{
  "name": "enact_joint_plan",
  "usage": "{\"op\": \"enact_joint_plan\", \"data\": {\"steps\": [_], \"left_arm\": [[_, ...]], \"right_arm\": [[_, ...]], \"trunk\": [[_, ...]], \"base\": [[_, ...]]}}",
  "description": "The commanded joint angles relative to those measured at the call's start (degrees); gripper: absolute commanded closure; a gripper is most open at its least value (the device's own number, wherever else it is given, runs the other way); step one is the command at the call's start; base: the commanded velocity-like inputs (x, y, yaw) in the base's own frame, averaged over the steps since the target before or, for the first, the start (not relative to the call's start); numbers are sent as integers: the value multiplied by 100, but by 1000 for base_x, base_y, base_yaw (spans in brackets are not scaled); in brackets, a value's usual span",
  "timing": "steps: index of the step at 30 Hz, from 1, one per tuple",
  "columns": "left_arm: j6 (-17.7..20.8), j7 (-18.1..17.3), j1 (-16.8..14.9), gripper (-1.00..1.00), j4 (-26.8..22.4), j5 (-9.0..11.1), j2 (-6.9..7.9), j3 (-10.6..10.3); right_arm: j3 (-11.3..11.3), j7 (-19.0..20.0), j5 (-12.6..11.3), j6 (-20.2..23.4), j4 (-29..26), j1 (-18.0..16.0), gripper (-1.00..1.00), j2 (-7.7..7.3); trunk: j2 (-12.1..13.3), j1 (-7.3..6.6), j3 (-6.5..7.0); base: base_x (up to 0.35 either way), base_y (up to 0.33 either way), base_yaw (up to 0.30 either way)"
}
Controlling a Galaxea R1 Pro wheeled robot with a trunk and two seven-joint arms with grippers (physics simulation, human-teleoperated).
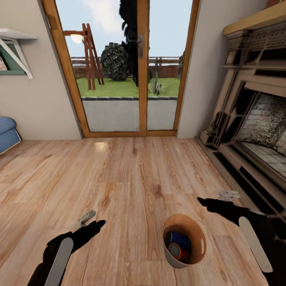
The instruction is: Put the three can of soda from the living room inside the tash can in the kitchen.
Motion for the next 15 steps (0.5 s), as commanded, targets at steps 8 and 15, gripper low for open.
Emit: {"op": "enact_joint_plan", "data": {"steps": [8, 15], "left_arm": [[626, 519, -654, -100, 6, -26, -135, -542], [718, 871, -709, -100, 165, -18, -208, -721]], "right_arm": [[-6, -18, 4, -1192, -84, 392, -100, -380], [0, -29, 12, -1337, -75, 436, -100, -418]], "trunk": [[11, -20, 178], [21, -38, 333]], "base": [[0, 0, 0], [0, 0, 0]]}}
